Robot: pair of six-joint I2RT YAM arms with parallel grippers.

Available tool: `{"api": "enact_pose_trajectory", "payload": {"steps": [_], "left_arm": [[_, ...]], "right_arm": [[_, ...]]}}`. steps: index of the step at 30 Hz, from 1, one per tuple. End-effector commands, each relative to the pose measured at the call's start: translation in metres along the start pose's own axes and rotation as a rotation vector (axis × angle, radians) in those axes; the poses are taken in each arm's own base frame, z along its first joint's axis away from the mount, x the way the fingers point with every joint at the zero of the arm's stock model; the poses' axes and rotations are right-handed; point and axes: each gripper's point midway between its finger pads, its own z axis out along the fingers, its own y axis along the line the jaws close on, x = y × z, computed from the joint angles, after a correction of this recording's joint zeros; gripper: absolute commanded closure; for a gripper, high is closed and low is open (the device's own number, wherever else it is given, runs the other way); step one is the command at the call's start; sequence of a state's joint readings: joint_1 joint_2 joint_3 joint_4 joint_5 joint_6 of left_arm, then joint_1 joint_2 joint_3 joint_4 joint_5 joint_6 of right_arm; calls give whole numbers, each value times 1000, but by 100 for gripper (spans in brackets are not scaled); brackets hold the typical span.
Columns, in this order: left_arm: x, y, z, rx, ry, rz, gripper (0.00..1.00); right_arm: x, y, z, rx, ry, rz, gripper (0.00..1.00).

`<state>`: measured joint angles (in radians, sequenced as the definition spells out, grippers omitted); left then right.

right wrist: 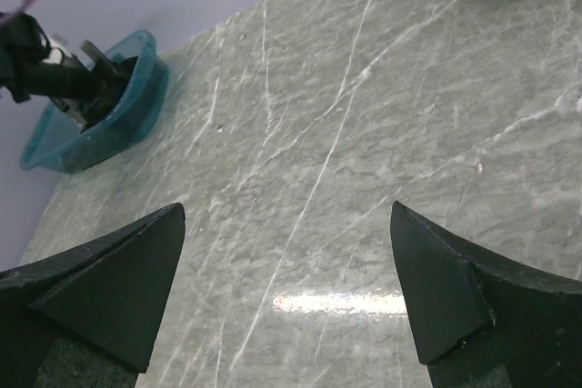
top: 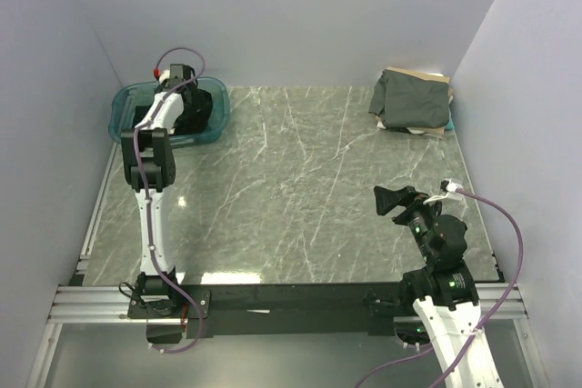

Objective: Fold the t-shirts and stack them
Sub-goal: Grab the tshirt from the pile, then move the tshirt to the center of the board

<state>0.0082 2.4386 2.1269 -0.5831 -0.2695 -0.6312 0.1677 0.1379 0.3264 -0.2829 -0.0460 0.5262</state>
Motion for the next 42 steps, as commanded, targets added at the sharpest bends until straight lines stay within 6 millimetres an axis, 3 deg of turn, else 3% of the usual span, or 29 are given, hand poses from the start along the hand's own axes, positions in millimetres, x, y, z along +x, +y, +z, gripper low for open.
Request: {"api": "enact_pose_trajectory", "payload": {"steps": [1, 4, 6, 7, 8, 9, 10, 11, 14, 17, 18, 20, 21, 22, 24, 26, 27, 29, 30, 32, 33, 34, 37, 42], "left_arm": [[4, 16, 16, -18, 40, 4, 1], [15, 15, 29, 2, 62, 26, 1], [23, 13, 33, 21, 91, 31, 12], [20, 9, 32, 34, 88, 32, 19], [19, 8, 31, 42, 90, 33, 50], [14, 4, 26, 60, 84, 30, 64], [8, 0, 22, 76, 73, 30, 87], [2, -4, 16, 93, 61, 27, 98], [-32, -23, -17, 171, -10, 7, 100], [-79, -42, -69, 259, -116, -31, 100], [-99, -47, -100, 300, -165, -46, 100], [-121, -58, -136, 374, -228, -69, 100], [-143, -62, -177, 425, -294, -85, 100], [-144, -60, -188, 439, -305, -94, 100], [-158, -62, -238, 518, -379, -105, 100], [-167, -65, -273, 581, -436, -106, 100], [-167, -65, -301, 621, -461, -99, 100], [-166, -69, -333, 668, -494, -72, 100], [-171, -65, -358, 694, -526, -68, 100], [-157, -83, -395, 773, -529, -18, 100], [-154, -86, -424, 828, -543, 2, 100], [-151, -89, -441, 858, -555, 13, 100], [-127, -107, -519, 1025, -616, 59, 100], [-84, -112, -621, 1321, -619, 134, 100]], "right_arm": [[-11, 6, 1, -27, -45, -20, 0], [-10, 5, 2, -16, -38, -20, 0], [-11, 4, 2, -9, -39, -21, 0], [-11, 3, 2, -7, -38, -21, 0], [-10, 3, 3, -6, -34, -21, 0], [-9, 3, 3, -4, -31, -21, 0], [-9, 2, 3, 0, -30, -21, 0], [-10, 2, 3, 0, -30, -22, 0], [-9, 2, 3, 1, -29, -21, 1], [-8, 0, 3, 9, -28, -21, 1], [-8, 0, 3, 9, -30, -19, 1], [-8, 0, 3, 8, -31, -18, 1], [-8, 0, 3, 9, -32, -18, 1], [-9, 0, 2, 8, -37, -19, 1], [-8, 0, 2, 6, -35, -16, 1], [-9, 0, 1, 6, -41, -16, 1], [-9, 0, 1, 6, -43, -14, 1], [-10, 1, 1, 1, -49, -16, 1], [-11, 1, 0, -1, -49, -16, 1], [-11, 1, 0, -2, -54, -16, 1], [-11, 1, 0, -1, -55, -14, 1], [-12, 1, 0, -3, -58, -15, 1], [-13, 2, -1, -1, -61, -16, 1], [-13, 1, -2, -4, -69, -10, 1]]}}
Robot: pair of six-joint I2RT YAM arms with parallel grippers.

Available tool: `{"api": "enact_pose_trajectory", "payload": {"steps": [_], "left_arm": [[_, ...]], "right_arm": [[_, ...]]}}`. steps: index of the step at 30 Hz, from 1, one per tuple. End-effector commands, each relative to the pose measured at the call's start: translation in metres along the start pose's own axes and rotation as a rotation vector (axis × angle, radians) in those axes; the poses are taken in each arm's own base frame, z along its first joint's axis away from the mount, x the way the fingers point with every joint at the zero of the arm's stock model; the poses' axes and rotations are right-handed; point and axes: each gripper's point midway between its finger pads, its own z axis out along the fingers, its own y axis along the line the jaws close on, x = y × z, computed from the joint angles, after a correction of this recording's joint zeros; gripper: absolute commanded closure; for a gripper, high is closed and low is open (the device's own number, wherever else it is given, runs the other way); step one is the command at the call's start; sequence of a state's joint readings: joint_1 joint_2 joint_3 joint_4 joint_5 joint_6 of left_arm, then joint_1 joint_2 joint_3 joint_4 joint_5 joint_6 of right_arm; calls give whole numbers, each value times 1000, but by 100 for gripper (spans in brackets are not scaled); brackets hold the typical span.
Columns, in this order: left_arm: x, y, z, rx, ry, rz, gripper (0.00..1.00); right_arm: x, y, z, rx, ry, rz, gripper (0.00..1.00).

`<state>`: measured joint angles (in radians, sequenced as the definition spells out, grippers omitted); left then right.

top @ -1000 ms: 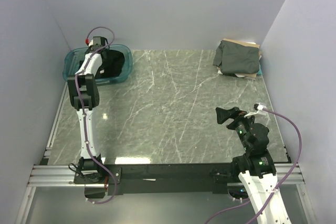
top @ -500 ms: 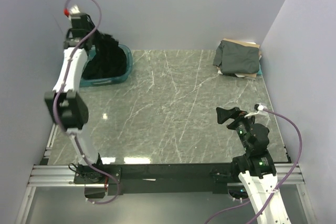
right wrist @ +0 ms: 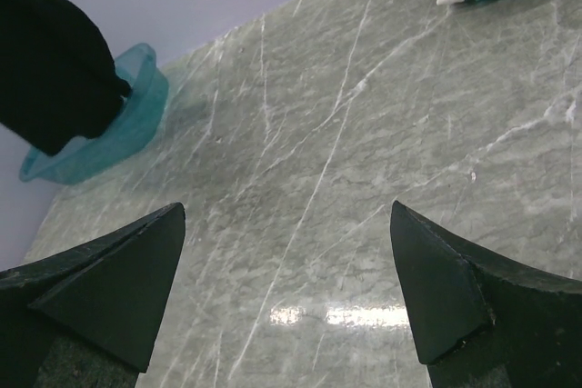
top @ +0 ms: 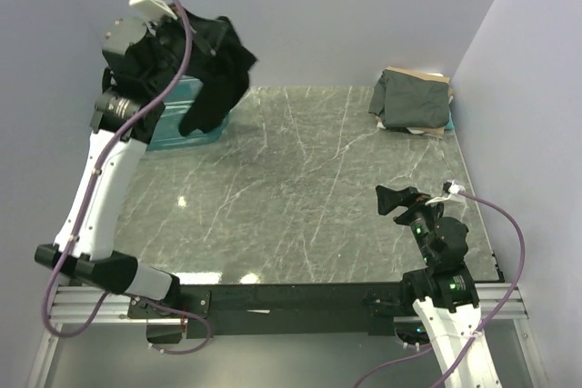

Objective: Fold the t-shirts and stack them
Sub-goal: Move the tshirt to the center of the board

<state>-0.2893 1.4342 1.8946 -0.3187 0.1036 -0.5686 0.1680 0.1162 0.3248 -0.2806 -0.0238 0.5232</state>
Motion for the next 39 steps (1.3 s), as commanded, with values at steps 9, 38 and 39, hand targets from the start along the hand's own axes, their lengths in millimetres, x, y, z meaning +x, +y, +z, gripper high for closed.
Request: {"api": "enact_pose_trajectory", "payload": {"steps": [9, 38, 39], "left_arm": [[-6, -151, -90, 578, 27, -36, 100], [359, 143, -127, -409, 579, -208, 1], [362, 133, -124, -342, 599, -213, 0]], "right_arm": [[-8, 4, -2, -22, -50, -5, 1], [70, 8, 10, -45, 367, 31, 0], [82, 9, 8, -48, 409, 35, 0]]}}
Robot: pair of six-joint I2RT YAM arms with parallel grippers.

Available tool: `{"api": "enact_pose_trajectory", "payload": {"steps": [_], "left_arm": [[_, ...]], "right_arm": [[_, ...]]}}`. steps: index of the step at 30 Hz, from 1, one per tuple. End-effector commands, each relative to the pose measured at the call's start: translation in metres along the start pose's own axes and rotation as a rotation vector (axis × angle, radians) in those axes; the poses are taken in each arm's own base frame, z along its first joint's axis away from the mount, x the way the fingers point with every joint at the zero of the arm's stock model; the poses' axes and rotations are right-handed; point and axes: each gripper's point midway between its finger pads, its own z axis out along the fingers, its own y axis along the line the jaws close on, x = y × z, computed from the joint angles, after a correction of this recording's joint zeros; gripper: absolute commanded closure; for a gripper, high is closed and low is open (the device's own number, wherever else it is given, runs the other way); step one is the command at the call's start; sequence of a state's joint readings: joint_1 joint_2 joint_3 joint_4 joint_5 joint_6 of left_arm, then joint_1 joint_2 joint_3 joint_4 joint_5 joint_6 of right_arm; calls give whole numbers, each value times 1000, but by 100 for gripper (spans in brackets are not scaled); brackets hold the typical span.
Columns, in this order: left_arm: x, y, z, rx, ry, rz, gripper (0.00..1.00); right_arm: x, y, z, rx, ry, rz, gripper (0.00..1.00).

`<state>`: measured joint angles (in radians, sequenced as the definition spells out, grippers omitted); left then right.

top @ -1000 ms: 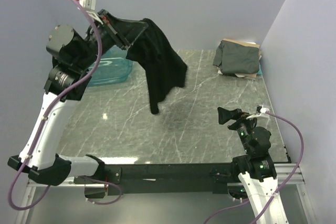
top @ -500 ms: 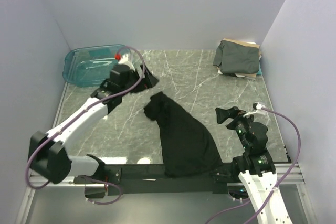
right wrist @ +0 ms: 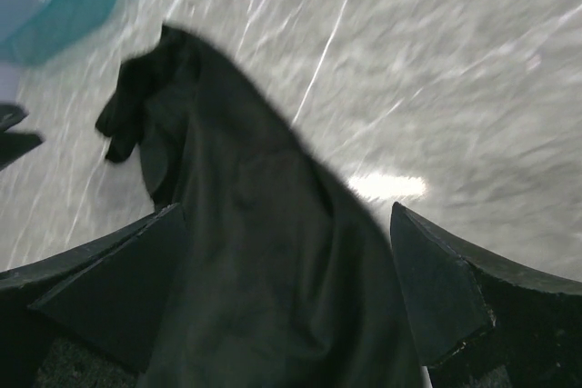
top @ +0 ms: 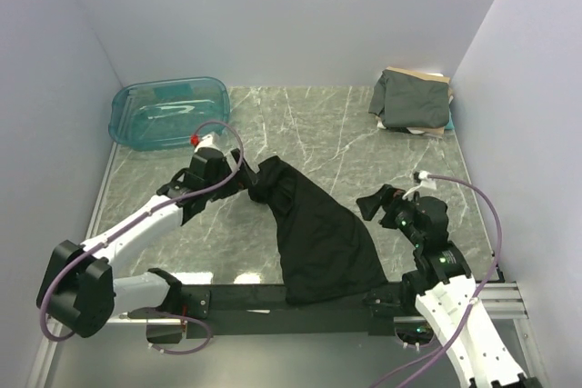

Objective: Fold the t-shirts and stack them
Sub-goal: Move the tshirt to the center of the board, then flatten the tshirt out

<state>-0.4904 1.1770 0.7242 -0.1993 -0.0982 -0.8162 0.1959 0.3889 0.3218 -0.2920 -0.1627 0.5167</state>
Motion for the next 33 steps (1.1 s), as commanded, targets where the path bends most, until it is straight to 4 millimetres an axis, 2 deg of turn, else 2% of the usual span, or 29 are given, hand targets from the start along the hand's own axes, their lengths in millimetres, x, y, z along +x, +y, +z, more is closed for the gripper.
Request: {"api": "enact_pose_trajectory", "payload": {"steps": [1, 4, 6, 7, 8, 12, 15, 16, 18, 19, 20, 22, 23, 24, 29, 33], "left_arm": [[2, -32, 2, 168, 8, 25, 1], [16, -42, 13, 172, 66, 39, 1], [20, -53, 24, 164, 91, 59, 1], [29, -58, 25, 153, 113, 84, 1], [27, -67, 32, 138, 108, 97, 1], [47, -96, 40, 100, 130, 161, 1], [55, -97, 53, 28, 143, 182, 2], [65, -95, 61, 4, 166, 201, 2], [63, -97, 67, -26, 158, 214, 3], [69, -93, 75, -49, 173, 226, 3], [61, -97, 78, -64, 147, 224, 3], [64, -87, 87, -127, 154, 234, 6], [58, -93, 88, -129, 140, 228, 7], [56, -83, 90, -185, 129, 232, 8], [44, -60, 97, -363, 67, 230, 14], [40, -59, 99, -387, 52, 233, 26]], "right_arm": [[21, 14, 2, -58, 97, 24, 0], [33, 9, 5, -23, 115, 40, 0], [32, 6, 6, -6, 99, 59, 0], [30, 8, 6, -11, 90, 64, 0], [29, 9, 6, -13, 86, 69, 0], [27, 6, 6, 6, 85, 62, 0], [29, 3, 7, 16, 87, 57, 0], [29, 3, 7, 17, 84, 56, 0], [30, 2, 8, 19, 87, 56, 0], [30, 2, 8, 17, 86, 54, 0], [31, 2, 8, 15, 87, 48, 0], [31, 1, 8, 21, 90, 44, 0], [31, -1, 8, 29, 89, 41, 0], [32, -2, 8, 32, 90, 37, 0], [33, -6, 8, 45, 81, 31, 0], [32, -8, 9, 52, 76, 30, 0]]}}
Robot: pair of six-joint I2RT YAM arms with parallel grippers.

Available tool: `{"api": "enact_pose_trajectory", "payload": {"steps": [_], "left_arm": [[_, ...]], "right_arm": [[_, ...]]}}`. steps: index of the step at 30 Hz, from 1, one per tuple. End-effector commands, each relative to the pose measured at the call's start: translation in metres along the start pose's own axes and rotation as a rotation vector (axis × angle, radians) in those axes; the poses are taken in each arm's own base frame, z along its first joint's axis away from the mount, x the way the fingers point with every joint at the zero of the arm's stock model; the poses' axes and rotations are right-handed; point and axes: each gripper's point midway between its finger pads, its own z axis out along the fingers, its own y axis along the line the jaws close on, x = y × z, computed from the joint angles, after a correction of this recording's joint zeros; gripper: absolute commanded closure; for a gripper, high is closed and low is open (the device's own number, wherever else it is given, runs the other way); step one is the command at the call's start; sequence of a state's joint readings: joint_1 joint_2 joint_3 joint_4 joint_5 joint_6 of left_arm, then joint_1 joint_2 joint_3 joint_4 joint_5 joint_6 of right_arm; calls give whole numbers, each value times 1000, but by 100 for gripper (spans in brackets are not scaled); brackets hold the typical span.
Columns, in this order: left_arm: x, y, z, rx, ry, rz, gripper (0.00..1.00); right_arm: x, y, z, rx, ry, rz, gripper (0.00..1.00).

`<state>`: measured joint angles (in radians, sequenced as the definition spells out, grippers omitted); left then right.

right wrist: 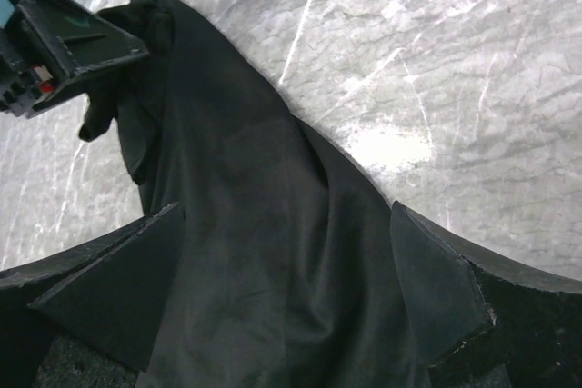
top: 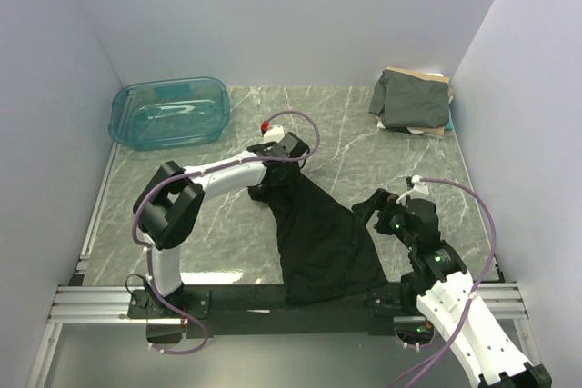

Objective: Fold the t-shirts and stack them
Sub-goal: Flatten the tshirt out

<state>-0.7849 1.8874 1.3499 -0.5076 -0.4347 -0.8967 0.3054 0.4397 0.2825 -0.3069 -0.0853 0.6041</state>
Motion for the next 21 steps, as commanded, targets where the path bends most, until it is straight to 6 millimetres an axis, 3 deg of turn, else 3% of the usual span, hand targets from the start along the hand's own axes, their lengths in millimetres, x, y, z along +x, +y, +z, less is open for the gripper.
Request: {"api": "enact_pose_trajectory", "payload": {"steps": [1, 6, 13, 16, 19, 21], "left_arm": [[-18, 6, -4, -60, -58, -21, 28], [-36, 9, 7, -67, -78, -55, 53], [-55, 13, 25, -62, -81, -48, 55], [-56, 18, 34, -69, -57, -46, 67], [-55, 25, 40, -83, -41, -42, 95], [-59, 28, 40, -84, -55, -40, 99]], "right_arm": [[-3, -3, 2, 12, -26, -22, 0], [-1, -5, 3, 20, -15, -22, 0], [-3, -5, 1, 21, -22, -18, 0], [-4, -5, 0, 27, -23, -20, 0], [-4, -6, 1, 32, -22, -22, 0], [-4, -6, 1, 33, -21, -22, 0]]}}
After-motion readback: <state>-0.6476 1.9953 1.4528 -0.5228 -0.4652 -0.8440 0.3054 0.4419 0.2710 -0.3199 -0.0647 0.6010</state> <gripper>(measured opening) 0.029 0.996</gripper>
